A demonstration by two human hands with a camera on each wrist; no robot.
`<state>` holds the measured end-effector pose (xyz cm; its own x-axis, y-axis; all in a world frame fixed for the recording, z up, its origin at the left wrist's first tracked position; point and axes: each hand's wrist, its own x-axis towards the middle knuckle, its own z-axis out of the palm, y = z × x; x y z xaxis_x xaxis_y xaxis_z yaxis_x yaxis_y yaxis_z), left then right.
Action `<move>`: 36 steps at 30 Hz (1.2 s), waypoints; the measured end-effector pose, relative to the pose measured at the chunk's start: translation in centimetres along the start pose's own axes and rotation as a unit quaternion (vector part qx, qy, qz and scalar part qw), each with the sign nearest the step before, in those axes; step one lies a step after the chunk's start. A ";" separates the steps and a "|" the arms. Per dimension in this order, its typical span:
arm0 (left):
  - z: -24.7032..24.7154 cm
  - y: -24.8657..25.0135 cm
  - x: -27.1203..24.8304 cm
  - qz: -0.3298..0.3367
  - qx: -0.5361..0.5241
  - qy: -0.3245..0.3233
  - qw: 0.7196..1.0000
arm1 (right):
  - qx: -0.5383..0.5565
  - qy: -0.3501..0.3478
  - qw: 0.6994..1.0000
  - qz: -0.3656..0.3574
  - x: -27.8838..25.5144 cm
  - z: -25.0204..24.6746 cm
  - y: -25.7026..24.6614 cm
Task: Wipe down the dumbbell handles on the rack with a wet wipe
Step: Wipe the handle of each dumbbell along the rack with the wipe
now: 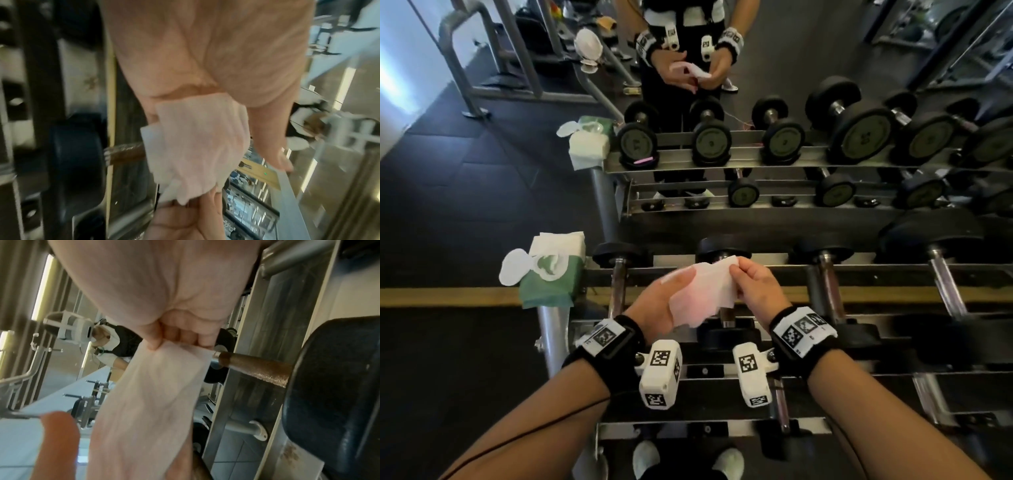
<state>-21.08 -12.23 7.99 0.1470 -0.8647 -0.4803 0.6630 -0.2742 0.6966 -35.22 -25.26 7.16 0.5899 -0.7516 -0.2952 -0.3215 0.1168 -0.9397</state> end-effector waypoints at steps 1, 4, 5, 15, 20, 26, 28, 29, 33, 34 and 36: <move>0.2 -0.7 0.3 -0.009 -0.008 -0.009 1.000 | -0.037 0.004 0.999 -0.009 0.2 -0.1 0.2; 0.3 -2.2 1.1 -0.031 -0.005 0.032 0.999 | -0.085 0.018 0.996 -0.018 0.8 -0.5 1.4; 0.2 -2.6 1.3 -0.041 -0.009 0.066 0.997 | -0.089 0.021 0.996 -0.014 0.9 -0.6 1.9; -3.0 -2.3 2.5 0.041 0.162 0.171 0.971 | -0.180 0.011 0.983 -0.034 -1.1 -2.4 5.5; -2.3 -3.3 7.9 0.043 0.266 0.155 0.950 | -0.155 0.080 0.985 0.007 -3.5 -2.2 8.4; -0.7 -4.5 10.8 0.048 0.382 0.070 0.920 | -0.046 0.127 0.989 0.063 -5.7 -0.9 10.5; -0.1 -4.7 10.5 0.077 0.426 0.067 0.899 | -0.033 0.139 0.987 0.072 -6.1 -0.6 10.6; -0.1 -4.8 10.2 0.088 0.438 0.069 0.892 | -0.030 0.147 0.986 0.074 -6.2 -0.5 10.6; 0.8 -5.1 8.9 0.051 0.308 0.066 0.948 | -0.023 0.153 0.984 0.091 -6.3 -0.3 10.7; 0.9 -5.2 8.7 0.034 0.290 0.061 0.955 | -0.018 0.149 0.984 0.092 -6.2 -0.4 10.7; 1.0 -5.6 8.3 -0.016 0.220 0.048 0.974 | -0.019 0.135 0.987 0.086 -6.0 -0.6 10.8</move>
<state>-24.26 -18.28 0.64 0.2131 -0.8150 -0.5389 0.2920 -0.4732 0.8311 -42.64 -19.86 -1.16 0.3071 -0.8685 -0.3891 -0.4303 0.2380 -0.8708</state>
